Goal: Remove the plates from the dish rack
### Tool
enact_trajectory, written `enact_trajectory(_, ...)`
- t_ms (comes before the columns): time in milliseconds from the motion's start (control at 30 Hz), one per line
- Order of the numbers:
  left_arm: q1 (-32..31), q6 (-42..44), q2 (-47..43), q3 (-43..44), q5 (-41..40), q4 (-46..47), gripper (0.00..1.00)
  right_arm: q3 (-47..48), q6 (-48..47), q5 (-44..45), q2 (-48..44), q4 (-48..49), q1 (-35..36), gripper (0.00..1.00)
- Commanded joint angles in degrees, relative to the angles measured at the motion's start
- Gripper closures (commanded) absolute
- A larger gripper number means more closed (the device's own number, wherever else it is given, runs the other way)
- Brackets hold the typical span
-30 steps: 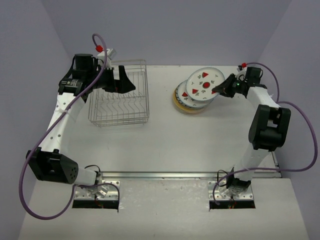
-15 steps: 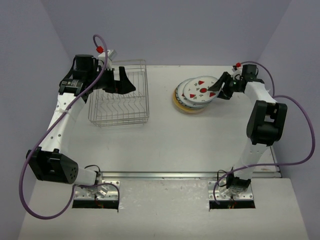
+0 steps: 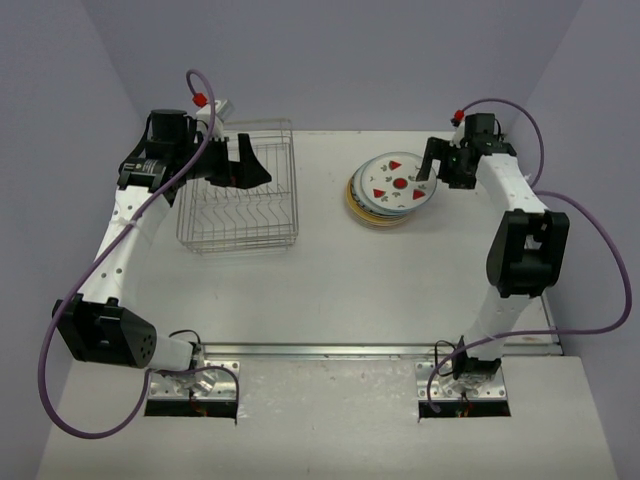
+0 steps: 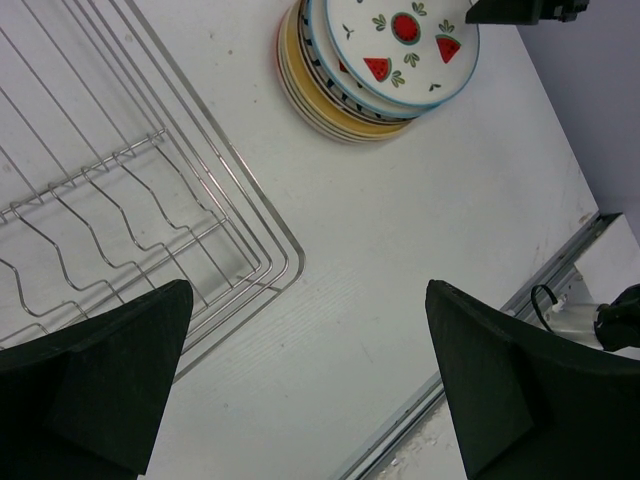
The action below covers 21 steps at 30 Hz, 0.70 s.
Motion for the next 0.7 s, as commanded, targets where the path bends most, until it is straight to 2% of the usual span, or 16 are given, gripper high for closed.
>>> enact_trajectory(0, -0.1, 1.0, -2.6, -0.9, 0.0, 1.7, 0.00, -4.7, -7.8, 15.6, -8.5, 9.8, -0.4, 0.01)
enact_trajectory(167, -0.1, 1.1, -2.6, -1.1, -0.6, 1.9, 0.00, -9.2, -12.9, 21.8, -11.4, 18.1, -0.6, 0.03)
enact_trajectory(367, -0.1, 1.4, -2.6, -1.0, -1.9, 1.6, 0.00, -9.0, -19.3, 26.5, -7.5, 20.7, -0.9, 0.15)
enact_trajectory(500, -0.1, 1.5, -2.6, -1.1, -2.1, 1.5, 0.00, -8.7, -19.5, 27.1, -4.6, 20.5, -1.0, 0.15)
enact_trajectory(667, -0.1, 1.6, -2.6, -1.2, -2.9, 1.3, 0.00, -8.4, -17.1, 22.8, -1.6, 19.6, -0.9, 0.14)
